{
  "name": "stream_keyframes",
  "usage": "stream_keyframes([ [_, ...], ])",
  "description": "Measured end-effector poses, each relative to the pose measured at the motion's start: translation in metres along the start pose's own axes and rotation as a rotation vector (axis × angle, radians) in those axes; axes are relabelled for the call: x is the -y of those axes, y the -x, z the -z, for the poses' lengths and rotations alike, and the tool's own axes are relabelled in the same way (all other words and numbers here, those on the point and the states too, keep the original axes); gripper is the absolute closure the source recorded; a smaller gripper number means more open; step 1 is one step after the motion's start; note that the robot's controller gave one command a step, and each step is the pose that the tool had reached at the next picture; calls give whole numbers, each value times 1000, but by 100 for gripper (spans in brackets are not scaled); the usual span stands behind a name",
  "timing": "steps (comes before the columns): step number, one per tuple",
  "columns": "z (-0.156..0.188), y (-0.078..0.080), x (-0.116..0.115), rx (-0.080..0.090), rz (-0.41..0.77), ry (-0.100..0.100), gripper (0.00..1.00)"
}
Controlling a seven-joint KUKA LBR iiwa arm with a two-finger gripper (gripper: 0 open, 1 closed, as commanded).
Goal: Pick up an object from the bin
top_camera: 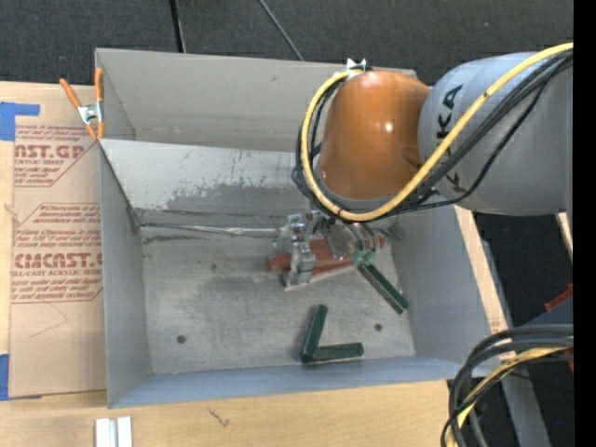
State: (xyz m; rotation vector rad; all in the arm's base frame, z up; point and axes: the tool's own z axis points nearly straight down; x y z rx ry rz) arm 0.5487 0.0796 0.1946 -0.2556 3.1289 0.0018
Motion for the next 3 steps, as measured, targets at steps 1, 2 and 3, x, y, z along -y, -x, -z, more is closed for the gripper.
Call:
stream_keyframes([
  [1, -29, 2, 2, 11, 16, 0, 100],
  [2, -48, -7, 3, -13, 26, 1, 100],
  [3, 41, 28, 0, 1, 36, 0, 100],
])
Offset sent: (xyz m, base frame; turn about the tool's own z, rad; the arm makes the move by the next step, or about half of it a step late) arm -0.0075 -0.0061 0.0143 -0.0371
